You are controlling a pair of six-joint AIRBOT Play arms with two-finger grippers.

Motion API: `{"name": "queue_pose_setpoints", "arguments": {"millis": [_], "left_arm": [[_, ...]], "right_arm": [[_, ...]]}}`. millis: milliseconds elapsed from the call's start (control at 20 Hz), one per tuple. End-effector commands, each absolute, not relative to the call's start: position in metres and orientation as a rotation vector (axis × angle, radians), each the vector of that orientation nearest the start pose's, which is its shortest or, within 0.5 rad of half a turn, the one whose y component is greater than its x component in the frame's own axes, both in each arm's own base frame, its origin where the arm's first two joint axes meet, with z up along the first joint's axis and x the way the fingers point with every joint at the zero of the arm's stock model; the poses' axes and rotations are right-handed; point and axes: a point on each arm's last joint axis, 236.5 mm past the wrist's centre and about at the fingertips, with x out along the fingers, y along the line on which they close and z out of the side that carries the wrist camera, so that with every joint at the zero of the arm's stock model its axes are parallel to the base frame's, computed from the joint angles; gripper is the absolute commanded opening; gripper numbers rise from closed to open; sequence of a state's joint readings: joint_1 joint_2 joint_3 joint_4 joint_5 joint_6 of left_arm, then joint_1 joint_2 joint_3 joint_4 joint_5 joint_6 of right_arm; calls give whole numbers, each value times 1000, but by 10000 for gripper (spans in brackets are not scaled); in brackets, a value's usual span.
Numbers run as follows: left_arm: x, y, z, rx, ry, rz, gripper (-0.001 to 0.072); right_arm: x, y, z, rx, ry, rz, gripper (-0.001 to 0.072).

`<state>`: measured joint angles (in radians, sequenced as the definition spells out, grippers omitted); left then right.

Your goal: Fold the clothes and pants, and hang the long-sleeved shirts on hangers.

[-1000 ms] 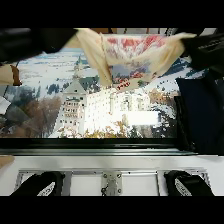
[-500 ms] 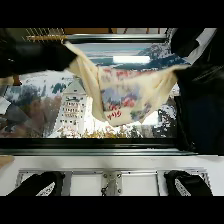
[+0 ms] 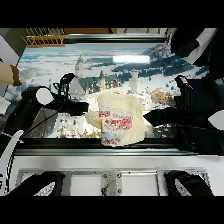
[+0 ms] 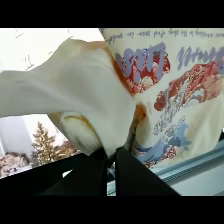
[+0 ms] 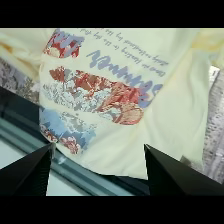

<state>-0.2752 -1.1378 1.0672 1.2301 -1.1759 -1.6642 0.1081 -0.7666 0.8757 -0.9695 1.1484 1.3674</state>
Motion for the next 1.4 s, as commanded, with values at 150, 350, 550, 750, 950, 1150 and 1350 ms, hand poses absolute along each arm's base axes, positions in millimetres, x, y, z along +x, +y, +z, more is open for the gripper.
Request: {"name": "queue_pose_setpoints", "arguments": {"millis": [150,350,550,750,950,1150,1350], "left_arm": [[333,-131,16,-292,1288,-261,8],[333,-129,16,-295,1288,-257,8],[333,-129,16,-295,1288,-257,8],[333,-130,17,-296,1286,-257,9],[337,-130,18,-300,1268,-255,8],[342,-121,22,-292,1244,-235,8],[372,-61,122,-256,988,-127,8]], "right_arm": [[337,121,27,369,1152,413,589],[402,112,-37,400,1205,329,589],[435,118,-89,450,1307,323,588],[448,134,-106,509,1335,345,588],[446,152,-106,466,1327,392,437],[456,153,-85,405,1262,437,11],[490,101,45,239,977,394,10]]}}
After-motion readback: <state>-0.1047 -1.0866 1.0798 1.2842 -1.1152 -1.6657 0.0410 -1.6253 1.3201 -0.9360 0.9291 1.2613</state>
